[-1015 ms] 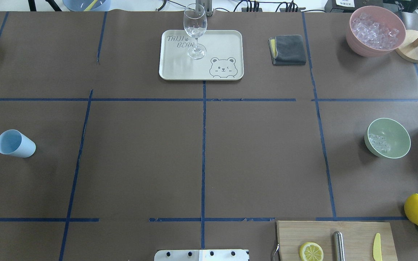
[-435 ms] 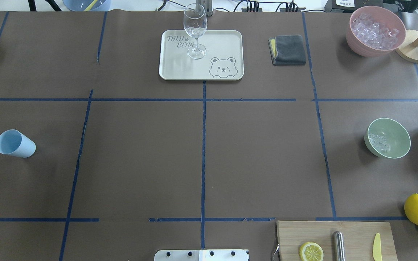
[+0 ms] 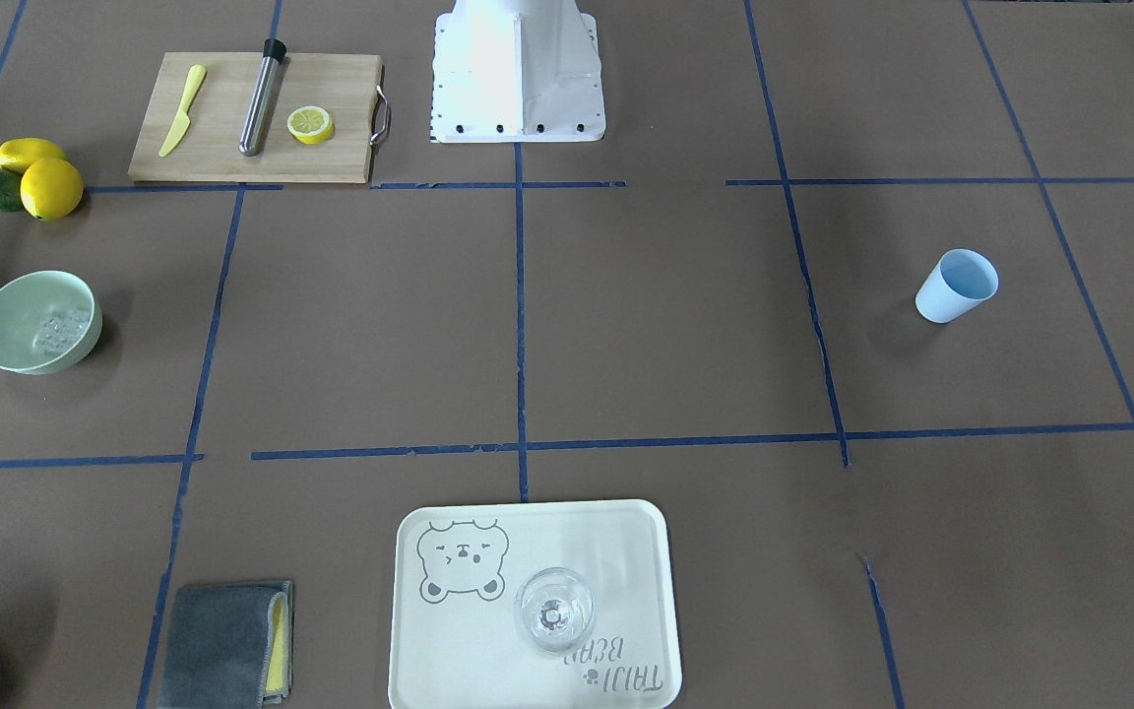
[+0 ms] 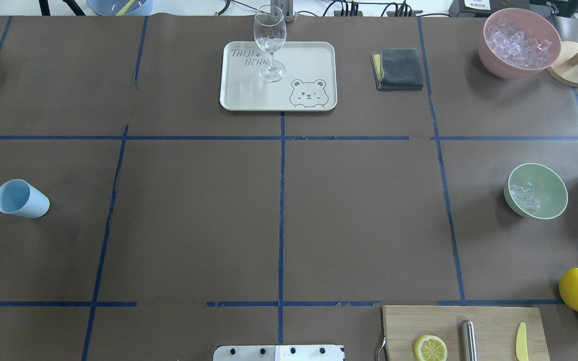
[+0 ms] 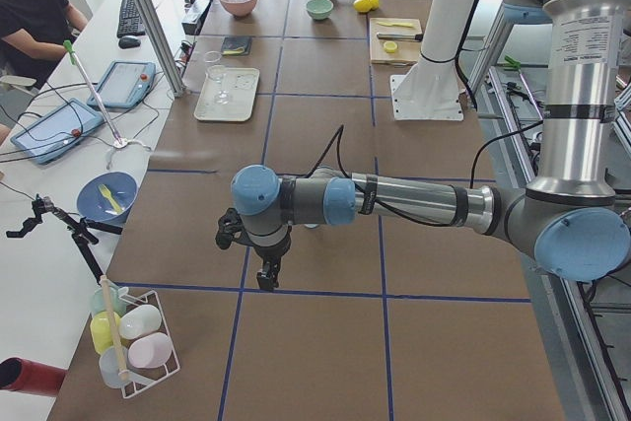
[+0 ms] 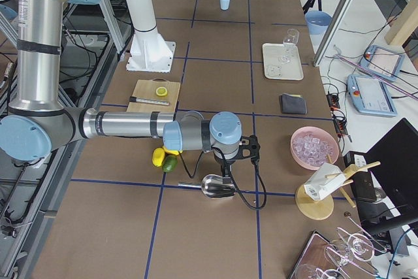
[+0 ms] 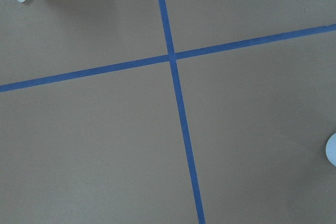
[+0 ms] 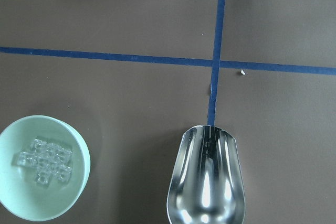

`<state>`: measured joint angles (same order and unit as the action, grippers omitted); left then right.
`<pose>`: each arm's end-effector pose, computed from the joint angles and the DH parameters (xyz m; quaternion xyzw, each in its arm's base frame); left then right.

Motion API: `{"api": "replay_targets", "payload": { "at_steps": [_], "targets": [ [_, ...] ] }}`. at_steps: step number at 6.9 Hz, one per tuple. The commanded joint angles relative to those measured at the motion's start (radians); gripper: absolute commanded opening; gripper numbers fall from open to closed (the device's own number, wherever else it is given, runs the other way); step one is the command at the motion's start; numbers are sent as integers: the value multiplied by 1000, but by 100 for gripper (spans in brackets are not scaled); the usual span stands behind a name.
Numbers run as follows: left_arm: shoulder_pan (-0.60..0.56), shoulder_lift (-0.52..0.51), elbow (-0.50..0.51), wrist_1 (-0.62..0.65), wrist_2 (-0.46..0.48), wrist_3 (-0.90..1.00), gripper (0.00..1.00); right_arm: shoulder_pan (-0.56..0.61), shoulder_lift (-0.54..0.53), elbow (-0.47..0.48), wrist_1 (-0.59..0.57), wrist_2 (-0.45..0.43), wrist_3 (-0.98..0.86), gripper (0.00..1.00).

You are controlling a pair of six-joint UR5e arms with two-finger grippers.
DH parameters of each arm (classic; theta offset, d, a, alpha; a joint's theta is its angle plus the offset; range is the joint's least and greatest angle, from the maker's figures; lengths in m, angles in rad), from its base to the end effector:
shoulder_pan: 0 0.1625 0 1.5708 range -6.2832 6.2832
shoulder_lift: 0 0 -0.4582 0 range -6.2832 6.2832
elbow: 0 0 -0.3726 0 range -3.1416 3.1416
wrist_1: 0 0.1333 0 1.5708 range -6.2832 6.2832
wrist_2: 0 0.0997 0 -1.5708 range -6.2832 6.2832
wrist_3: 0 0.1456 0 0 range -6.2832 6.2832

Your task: Pour ice into bowl

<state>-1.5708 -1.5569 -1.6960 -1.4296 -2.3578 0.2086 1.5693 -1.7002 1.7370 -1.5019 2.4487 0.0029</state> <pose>-0.0302 -0.4605 0.6850 0.0262 0.3827 0.0904 0.9190 0.0206 -0.4222 0.6851 0.0469 -0.4245 -0.0218 0.9040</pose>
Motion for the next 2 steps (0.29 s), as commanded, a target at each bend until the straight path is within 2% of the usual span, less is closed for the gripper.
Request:
{"api": "replay_targets", "payload": {
  "at_steps": [1, 2],
  "targets": [
    [0, -2, -4, 0, 0, 0, 100, 0, 7, 0, 0, 1, 0, 100],
    [0, -2, -4, 0, 0, 0, 100, 0, 8, 1, 0, 4, 3, 100]
  ]
}}
